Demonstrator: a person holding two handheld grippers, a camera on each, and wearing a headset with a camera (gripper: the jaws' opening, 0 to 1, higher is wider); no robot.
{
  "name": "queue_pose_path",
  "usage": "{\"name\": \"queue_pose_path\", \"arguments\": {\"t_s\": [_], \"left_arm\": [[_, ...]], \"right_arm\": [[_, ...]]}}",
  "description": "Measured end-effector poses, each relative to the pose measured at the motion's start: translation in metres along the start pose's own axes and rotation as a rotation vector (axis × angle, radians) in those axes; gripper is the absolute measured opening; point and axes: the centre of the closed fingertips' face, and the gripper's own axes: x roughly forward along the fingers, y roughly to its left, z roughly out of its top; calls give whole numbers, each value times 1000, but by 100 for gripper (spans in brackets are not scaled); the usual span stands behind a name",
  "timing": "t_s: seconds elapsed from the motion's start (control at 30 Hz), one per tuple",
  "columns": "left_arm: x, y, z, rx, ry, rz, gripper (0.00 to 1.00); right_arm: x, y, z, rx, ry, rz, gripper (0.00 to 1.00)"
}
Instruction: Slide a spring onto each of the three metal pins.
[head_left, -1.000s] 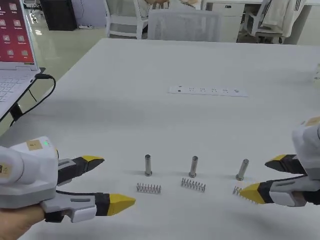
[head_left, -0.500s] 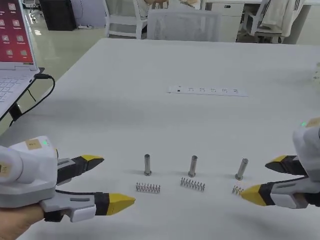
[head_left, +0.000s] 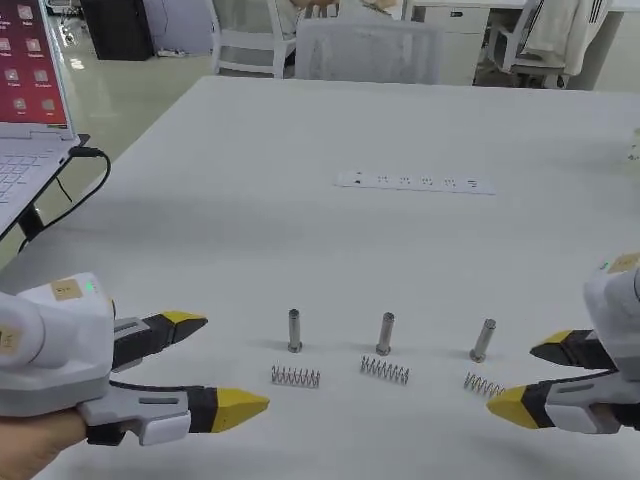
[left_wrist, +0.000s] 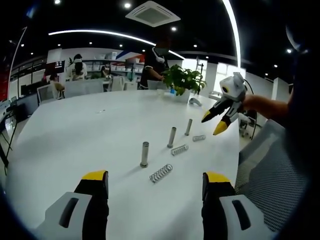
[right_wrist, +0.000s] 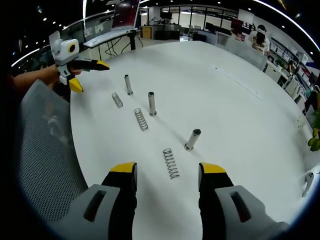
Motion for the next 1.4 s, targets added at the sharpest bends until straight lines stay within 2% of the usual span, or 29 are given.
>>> {"name": "queue_pose_path", "arguments": {"t_s": [0.43,1.0,1.4], "left_arm": [[0,0,0,-2,2,-4,72],[0,0,-1,-9,1,-3,71],[0,1,-2,-12,5,-2,70]], "right_arm": [[14,-5,-21,-15,55,26,36],[27,-7,-28,-51,85,61,22],[34,-8,-32,-73,106,77,18]]}}
